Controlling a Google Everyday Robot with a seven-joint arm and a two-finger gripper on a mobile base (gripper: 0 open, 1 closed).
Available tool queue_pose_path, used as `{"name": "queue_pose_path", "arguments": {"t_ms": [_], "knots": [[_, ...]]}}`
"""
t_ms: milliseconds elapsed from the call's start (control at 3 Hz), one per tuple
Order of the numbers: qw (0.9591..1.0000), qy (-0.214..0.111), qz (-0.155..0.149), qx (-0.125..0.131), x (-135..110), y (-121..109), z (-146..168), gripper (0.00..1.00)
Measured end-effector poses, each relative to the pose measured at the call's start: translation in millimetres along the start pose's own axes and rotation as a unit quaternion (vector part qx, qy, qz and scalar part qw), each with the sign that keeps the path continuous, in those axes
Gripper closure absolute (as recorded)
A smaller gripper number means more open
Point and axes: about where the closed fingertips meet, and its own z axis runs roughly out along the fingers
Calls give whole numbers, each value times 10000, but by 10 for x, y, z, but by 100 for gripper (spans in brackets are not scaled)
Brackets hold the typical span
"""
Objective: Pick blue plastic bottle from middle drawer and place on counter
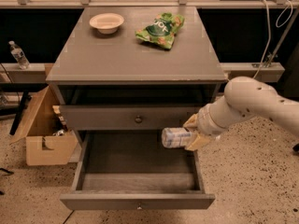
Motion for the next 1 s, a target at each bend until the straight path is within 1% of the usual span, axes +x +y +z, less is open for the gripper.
{"name": "queue_pose_path", "arguments": {"t_ms": [333, 667, 1000], "knots": [[9968, 483, -145, 623, -360, -326, -873, 100], [9902, 741, -375, 1119, -622, -475, -1397, 100], [9898, 753, -394, 1145, -644, -476, -1431, 100]]}}
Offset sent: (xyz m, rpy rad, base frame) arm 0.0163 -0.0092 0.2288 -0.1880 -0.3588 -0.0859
